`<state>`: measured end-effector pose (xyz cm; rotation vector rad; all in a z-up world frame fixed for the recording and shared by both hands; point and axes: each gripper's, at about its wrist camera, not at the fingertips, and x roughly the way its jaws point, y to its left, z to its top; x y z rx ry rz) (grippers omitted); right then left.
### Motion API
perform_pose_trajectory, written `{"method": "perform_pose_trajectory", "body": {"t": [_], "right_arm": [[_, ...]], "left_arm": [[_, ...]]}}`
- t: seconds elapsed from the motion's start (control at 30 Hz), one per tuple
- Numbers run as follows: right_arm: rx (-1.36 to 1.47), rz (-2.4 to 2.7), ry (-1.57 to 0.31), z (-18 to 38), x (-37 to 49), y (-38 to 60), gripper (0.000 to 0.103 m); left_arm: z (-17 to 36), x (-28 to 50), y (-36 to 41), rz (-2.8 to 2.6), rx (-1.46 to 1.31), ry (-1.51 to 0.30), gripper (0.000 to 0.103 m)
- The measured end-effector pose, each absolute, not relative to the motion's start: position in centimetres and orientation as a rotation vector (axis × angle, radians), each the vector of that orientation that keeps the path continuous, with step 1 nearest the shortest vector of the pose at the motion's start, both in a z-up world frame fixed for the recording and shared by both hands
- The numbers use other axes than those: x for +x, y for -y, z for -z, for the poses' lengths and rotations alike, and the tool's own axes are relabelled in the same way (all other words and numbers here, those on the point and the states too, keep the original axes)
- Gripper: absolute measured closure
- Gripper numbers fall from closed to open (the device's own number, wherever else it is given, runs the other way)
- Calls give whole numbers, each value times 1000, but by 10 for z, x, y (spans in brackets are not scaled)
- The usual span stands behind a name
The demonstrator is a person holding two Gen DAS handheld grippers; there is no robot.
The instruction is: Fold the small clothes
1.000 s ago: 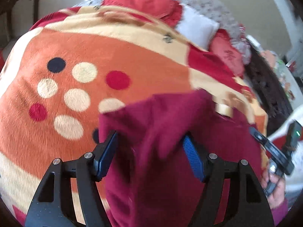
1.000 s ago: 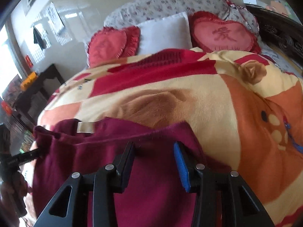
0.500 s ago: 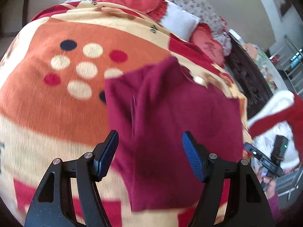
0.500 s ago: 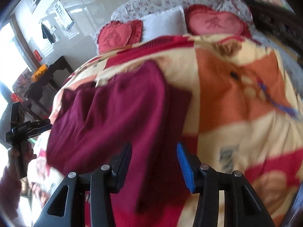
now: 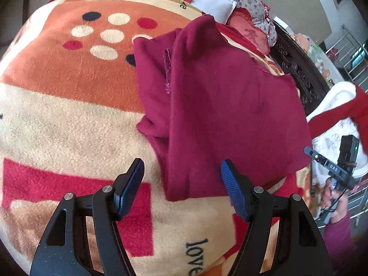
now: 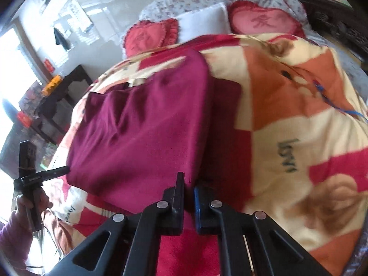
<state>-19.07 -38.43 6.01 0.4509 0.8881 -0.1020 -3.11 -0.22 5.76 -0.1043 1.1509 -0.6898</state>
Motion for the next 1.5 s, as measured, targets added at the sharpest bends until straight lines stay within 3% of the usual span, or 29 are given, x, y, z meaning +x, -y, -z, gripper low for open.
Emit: {"method": "perform_pose_trajectory", "body": {"t": [0.2,0.23,0.3,0.33,0.6,0.87,1.5], "right_arm": [[473,144,-927,-49,-184,384,96],[482,161,-909,-54,-186,385,92],[478,230,-873,-68,-189,388,67],[473,249,-852,-74,-191,386,64],[338,80,-847,-86,-135,323,64],[217,36,-935,-51,-87,279,64],[143,97,-997,-44,-72,269,64]], "left_arm": [[-58,-33,5,653,-86,-1136,34],[-61,-35,5,645,-72,-1119,34],[-66,-38,6,627,-44,-1088,34],[-69,-39,8,622,-36,-1072,33],[-61,-34,21,547,8,-1049,33],[-61,-34,25,519,51,-1021,33],[-48,-33,27,528,22,-1061,33]]}}
